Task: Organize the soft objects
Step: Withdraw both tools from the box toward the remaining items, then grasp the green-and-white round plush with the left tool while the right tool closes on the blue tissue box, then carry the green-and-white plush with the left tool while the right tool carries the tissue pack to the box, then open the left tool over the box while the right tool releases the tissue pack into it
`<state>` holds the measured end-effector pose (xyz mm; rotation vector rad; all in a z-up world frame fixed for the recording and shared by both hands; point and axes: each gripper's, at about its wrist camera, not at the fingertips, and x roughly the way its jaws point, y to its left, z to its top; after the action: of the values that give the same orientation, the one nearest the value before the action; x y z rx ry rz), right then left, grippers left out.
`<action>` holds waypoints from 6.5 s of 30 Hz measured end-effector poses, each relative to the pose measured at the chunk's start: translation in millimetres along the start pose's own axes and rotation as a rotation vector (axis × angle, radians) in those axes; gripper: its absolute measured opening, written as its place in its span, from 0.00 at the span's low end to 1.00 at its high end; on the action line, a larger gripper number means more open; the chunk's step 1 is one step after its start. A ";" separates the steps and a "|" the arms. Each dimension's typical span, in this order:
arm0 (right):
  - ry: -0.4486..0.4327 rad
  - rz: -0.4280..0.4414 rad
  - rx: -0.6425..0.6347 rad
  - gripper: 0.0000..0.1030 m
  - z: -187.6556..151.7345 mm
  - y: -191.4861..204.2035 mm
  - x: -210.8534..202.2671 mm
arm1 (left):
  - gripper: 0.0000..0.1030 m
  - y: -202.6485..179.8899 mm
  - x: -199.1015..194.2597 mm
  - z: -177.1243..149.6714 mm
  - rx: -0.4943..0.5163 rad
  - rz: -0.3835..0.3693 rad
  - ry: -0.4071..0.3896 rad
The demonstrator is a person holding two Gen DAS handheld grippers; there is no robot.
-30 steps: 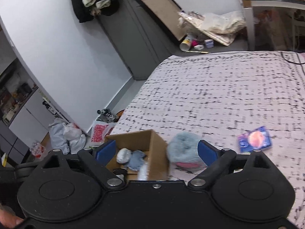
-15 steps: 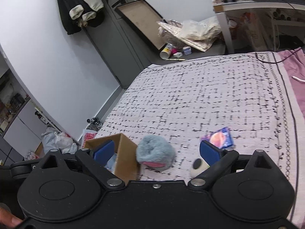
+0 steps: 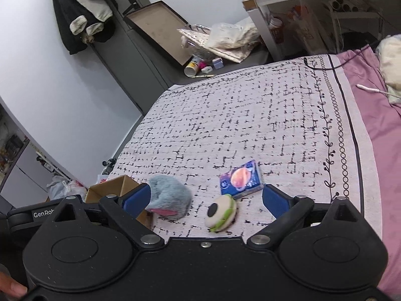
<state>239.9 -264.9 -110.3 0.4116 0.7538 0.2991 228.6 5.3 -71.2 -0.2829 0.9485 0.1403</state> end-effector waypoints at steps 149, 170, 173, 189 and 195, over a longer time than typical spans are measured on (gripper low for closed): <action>-0.045 0.075 -0.051 0.17 -28.1 141.2 16.6 | 0.40 137.9 -11.0 0.0 -0.165 -0.100 -0.005; 0.032 0.103 -0.083 0.17 -41.0 178.2 50.1 | 0.44 178.2 18.8 1.0 -0.235 -0.058 0.071; 0.039 0.109 -0.087 0.17 -43.0 181.4 52.1 | 0.50 179.7 20.9 4.1 -0.244 -0.057 0.088; 0.090 0.139 -0.075 0.64 -45.9 191.6 65.2 | 0.60 189.3 -3.9 16.7 -0.235 -0.003 0.035; 0.051 0.120 -0.072 0.81 -41.2 172.7 47.9 | 0.75 167.9 -4.4 13.7 -0.196 -0.006 0.038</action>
<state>224.0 -83.3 -86.0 0.3825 0.7673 0.4499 196.2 169.6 -89.8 -0.4706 0.9731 0.2242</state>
